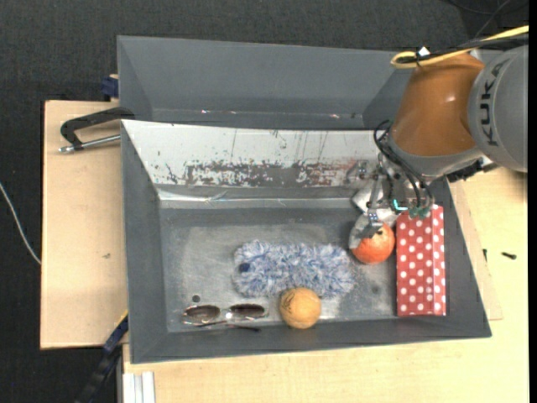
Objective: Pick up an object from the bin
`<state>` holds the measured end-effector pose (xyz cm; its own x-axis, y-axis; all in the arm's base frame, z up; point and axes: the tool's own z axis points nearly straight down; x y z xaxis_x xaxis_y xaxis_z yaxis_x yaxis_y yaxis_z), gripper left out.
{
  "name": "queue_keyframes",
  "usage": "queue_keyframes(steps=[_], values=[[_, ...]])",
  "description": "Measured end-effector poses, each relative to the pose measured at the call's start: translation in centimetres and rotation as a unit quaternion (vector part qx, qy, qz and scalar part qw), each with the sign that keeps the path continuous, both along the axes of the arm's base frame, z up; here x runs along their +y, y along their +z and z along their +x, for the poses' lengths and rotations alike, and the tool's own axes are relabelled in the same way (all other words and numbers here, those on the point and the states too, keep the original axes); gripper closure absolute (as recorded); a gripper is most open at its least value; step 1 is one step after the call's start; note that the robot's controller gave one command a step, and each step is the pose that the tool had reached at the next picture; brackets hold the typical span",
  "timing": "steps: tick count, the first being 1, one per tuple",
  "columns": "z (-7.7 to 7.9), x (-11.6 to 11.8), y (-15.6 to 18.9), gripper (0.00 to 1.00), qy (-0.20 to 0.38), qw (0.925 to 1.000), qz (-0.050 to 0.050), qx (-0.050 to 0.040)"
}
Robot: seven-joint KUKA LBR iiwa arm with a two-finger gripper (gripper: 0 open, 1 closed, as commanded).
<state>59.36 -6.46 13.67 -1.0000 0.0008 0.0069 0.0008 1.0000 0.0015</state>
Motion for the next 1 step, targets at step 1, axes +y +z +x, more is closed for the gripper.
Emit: queue_keyframes(steps=[1], values=[[0.13,0.01,0.43,0.0,0.0,1.0,0.0,-0.0033]])
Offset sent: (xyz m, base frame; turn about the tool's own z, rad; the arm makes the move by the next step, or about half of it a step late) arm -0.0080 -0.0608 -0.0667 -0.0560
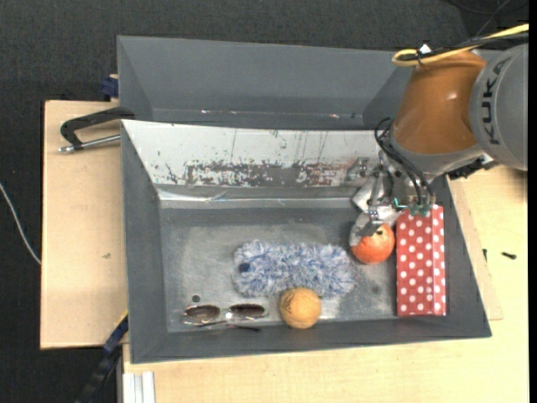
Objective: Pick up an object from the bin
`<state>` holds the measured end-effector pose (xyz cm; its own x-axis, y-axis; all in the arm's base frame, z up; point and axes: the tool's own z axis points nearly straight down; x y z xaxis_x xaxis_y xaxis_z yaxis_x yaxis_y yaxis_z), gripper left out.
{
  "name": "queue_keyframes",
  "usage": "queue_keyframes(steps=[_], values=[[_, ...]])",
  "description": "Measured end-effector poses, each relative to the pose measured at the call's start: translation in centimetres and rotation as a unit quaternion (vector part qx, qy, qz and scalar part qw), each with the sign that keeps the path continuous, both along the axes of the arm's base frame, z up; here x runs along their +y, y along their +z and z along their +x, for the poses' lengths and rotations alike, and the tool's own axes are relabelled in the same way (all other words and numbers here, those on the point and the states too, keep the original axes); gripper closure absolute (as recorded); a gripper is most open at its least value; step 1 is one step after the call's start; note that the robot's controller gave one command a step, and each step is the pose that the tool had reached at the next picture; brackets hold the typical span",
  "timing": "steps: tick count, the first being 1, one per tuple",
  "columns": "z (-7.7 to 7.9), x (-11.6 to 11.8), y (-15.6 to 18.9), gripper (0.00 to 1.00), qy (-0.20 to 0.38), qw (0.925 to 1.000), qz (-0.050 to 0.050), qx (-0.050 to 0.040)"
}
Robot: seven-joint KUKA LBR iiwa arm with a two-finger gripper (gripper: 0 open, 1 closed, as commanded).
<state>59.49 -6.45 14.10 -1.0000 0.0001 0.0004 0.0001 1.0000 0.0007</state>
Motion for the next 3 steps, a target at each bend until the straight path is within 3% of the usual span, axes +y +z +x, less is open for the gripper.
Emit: queue_keyframes(steps=[1,2,3], values=[[-0.5,-5.6,-6.7,1.0,0.028,0.9996,0.003,-0.0055],[-0.8,-5.5,-4.5,1.0,0.074,0.9973,0.003,-0.002],[-0.8,-5.7,0.7,1.0,0.155,0.9879,0.0,-0.003]])
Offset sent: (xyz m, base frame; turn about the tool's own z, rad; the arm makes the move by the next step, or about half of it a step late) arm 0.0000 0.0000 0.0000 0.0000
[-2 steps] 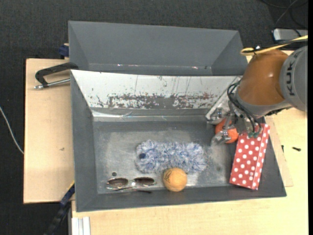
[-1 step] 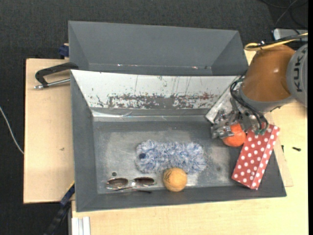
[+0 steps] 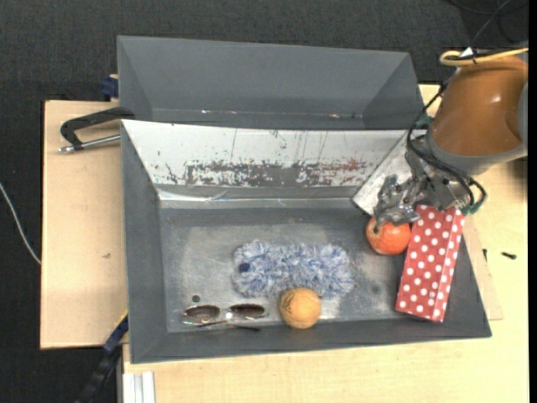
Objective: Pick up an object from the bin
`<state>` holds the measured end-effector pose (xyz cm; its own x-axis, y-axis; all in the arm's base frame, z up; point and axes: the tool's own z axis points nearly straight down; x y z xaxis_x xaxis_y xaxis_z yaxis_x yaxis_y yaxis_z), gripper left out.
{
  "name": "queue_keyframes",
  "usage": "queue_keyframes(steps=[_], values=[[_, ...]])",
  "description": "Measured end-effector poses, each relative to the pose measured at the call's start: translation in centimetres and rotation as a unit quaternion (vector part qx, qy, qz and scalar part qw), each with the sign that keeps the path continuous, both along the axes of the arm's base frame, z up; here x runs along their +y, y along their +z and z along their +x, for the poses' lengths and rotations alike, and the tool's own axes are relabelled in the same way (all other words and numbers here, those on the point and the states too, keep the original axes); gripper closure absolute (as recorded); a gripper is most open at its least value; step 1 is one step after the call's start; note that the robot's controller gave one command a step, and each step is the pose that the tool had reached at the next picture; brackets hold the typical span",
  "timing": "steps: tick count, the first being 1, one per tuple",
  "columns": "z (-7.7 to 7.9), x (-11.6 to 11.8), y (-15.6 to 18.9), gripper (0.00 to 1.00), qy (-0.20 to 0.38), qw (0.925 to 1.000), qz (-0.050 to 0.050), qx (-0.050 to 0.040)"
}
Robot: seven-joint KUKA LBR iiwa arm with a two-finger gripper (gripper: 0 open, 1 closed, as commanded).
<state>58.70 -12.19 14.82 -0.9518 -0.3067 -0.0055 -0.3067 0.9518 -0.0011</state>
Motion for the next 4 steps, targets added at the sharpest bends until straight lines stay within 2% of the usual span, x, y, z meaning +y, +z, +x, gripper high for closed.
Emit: queue_keyframes(steps=[1,2,3,4], values=[[-0.2,-0.6,6.6,1.0,0.002,1.0,0.0,0.0005],[0.2,-0.5,3.5,1.0,0.0,1.0,-0.001,-0.0031],[-0.3,4.9,-0.4,1.0,0.035,0.9993,0.0,-0.0141],[-1.1,3.4,-1.0,0.0,0.026,0.9997,0.0,-0.0006]])
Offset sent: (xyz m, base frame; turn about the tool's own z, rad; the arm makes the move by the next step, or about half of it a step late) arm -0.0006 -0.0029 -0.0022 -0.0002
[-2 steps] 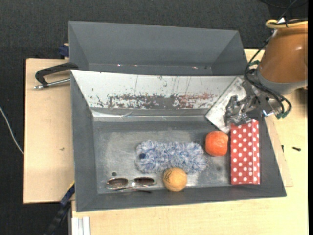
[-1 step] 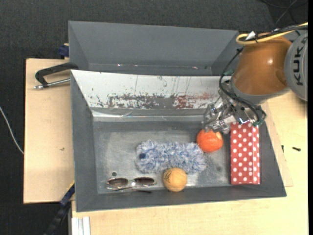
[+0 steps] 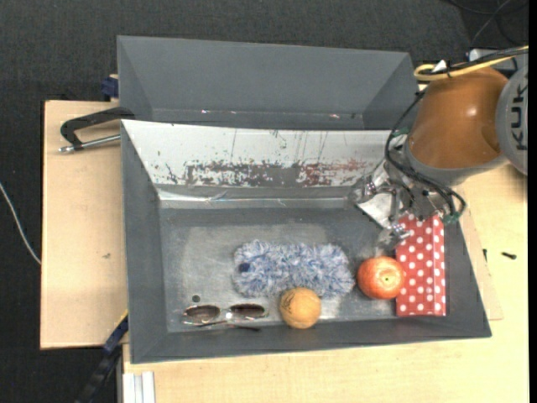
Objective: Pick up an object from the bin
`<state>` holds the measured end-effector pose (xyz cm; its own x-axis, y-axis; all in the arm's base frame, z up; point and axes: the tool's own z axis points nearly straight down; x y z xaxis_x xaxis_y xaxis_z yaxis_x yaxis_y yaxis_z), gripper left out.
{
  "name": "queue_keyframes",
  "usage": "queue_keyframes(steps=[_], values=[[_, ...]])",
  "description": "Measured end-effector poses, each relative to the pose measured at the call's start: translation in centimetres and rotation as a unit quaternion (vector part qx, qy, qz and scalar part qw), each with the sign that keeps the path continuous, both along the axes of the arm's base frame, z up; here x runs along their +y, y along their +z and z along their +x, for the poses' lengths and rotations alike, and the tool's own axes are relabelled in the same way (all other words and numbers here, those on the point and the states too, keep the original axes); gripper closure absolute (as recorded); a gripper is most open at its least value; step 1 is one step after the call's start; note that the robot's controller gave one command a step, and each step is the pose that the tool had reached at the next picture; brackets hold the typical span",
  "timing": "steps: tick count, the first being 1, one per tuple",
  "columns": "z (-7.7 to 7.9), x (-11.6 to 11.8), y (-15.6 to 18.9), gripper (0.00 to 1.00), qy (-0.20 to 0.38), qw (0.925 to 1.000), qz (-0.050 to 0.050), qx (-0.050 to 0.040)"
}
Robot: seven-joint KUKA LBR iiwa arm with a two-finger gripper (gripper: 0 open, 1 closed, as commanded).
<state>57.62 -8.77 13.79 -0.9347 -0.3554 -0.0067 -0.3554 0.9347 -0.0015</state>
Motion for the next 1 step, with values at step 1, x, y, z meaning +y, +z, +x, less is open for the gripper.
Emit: queue_keyframes(steps=[1], values=[[0.0,0.0,0.0,0.0,0.0,1.0,0.0,0.0]])
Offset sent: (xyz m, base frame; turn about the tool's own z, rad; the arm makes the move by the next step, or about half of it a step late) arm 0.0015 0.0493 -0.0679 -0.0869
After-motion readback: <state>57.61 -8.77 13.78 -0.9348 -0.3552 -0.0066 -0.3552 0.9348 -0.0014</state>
